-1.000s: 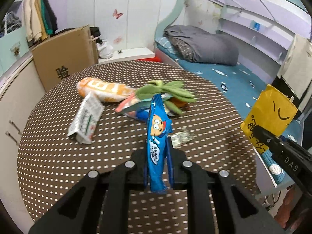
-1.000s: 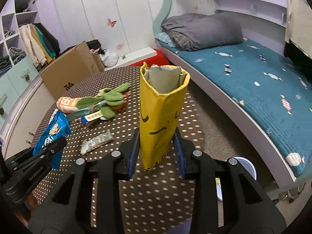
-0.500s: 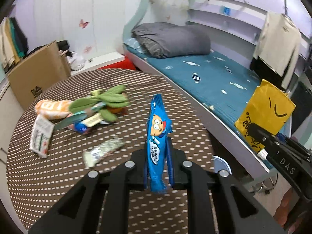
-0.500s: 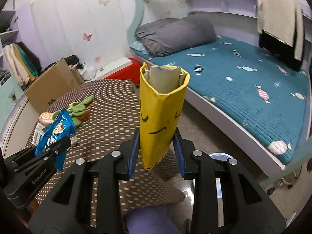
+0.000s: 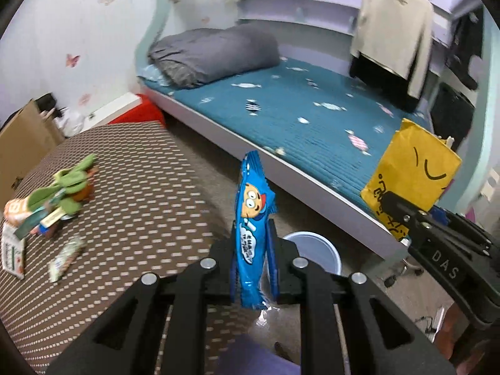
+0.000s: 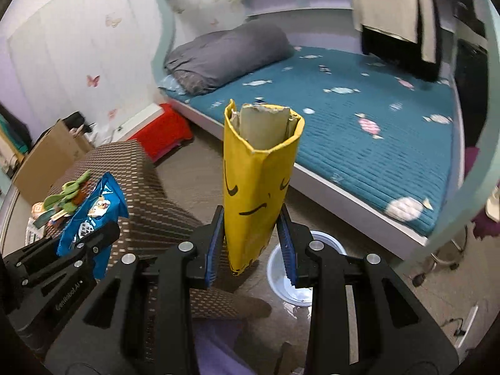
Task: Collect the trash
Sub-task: 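Carry both items to the blue bin and open the left tool over it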
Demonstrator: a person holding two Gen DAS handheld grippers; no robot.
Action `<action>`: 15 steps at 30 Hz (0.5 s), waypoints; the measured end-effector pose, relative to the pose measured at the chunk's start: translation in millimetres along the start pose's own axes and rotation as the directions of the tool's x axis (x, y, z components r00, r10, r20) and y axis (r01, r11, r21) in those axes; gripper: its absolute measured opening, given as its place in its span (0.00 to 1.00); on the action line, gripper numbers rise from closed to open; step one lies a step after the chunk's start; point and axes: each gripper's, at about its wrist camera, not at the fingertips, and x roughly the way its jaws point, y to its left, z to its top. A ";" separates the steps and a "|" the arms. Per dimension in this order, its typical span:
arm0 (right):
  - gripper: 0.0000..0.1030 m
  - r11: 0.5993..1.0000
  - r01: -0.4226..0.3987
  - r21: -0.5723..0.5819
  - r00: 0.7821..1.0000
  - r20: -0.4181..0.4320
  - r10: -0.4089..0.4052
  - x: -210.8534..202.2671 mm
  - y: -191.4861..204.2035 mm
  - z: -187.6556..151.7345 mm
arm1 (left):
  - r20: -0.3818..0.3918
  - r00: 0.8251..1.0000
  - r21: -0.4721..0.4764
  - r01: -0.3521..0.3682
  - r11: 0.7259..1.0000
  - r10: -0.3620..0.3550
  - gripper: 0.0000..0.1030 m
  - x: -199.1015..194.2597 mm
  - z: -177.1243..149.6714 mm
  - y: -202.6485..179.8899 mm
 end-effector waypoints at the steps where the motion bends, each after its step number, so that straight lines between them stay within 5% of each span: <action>1: 0.32 1.000 0.010 0.014 1.000 -0.002 -0.010 0.1 -8.0 -1.0 | -0.006 1.000 0.021 0.009 1.000 -0.009 0.15 3.5 0.0 -11.1; 15: 0.32 0.974 0.145 0.172 0.988 -0.071 -0.135 7.5 -95.9 -31.5 | -0.112 0.990 0.175 0.103 0.979 -0.084 0.15 47.5 -13.6 -105.3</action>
